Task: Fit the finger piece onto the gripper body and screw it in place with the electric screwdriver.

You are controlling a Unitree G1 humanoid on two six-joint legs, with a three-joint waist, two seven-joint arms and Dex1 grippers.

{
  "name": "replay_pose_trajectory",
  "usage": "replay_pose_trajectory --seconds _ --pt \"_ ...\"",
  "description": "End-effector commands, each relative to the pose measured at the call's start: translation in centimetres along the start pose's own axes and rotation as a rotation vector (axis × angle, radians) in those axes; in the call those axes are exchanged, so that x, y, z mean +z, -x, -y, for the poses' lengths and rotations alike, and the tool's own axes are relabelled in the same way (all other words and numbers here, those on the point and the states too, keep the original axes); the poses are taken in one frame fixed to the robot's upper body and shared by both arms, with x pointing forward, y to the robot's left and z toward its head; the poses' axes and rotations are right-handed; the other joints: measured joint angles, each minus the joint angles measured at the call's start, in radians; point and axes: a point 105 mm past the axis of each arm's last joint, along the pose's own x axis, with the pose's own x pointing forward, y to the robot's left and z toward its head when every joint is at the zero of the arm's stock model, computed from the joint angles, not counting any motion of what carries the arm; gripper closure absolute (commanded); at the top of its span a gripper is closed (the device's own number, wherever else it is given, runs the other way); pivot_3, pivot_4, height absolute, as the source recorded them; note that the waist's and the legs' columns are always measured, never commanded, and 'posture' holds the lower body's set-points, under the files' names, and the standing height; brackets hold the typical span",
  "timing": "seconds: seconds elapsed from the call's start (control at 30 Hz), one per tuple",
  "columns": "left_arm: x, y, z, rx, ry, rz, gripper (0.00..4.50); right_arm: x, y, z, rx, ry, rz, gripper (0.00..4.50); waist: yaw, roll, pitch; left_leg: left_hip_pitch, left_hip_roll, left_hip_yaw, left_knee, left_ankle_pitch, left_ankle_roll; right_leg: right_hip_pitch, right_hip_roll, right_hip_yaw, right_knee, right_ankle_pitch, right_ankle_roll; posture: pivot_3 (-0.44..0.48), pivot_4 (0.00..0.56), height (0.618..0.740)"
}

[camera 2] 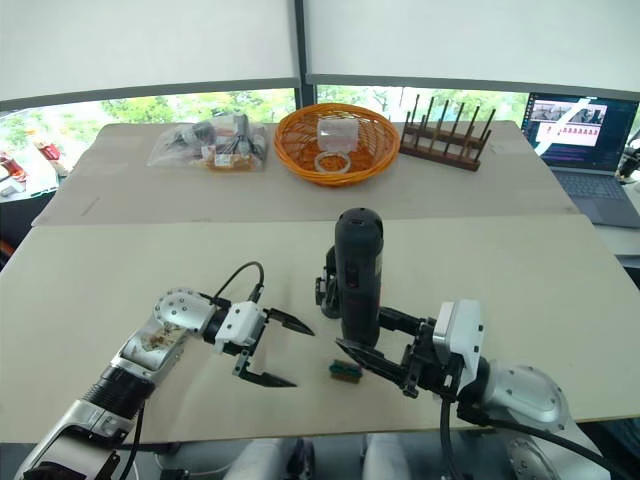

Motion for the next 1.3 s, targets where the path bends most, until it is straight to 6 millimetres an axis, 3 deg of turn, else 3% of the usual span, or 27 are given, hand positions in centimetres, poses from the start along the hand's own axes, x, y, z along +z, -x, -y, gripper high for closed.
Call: replay_pose_trajectory --seconds 0.03,0.7,1.3 --pt "0.4 0.0 -0.3 -0.001 -0.035 0.005 0.00 1.4 -0.3 -0.7 0.046 0.086 0.052 2.61 0.000 0.000 0.000 0.000 0.000 0.000 0.000 0.000 0.000 0.000 0.000 0.000 0.000 0.000 0.000 0.000 0.150 0.740" --pt "0.3 -0.1 -0.5 0.018 -0.073 0.010 0.00 2.0 -0.5 -0.6 0.033 0.121 0.069 2.61 0.001 0.000 0.000 0.000 0.000 0.000 0.000 0.000 0.000 0.000 0.000 0.000 0.000 0.000 0.000 0.000 0.150 0.740" --pt "0.2 -1.3 0.1 -0.040 -0.022 0.029 0.00 1.8 -0.5 -1.0 0.032 0.108 0.055 2.61 0.001 0.000 0.000 0.000 0.000 0.000 0.000 0.000 0.001 0.000 0.000 0.000 0.000 0.000 0.000 0.000 0.150 0.740"
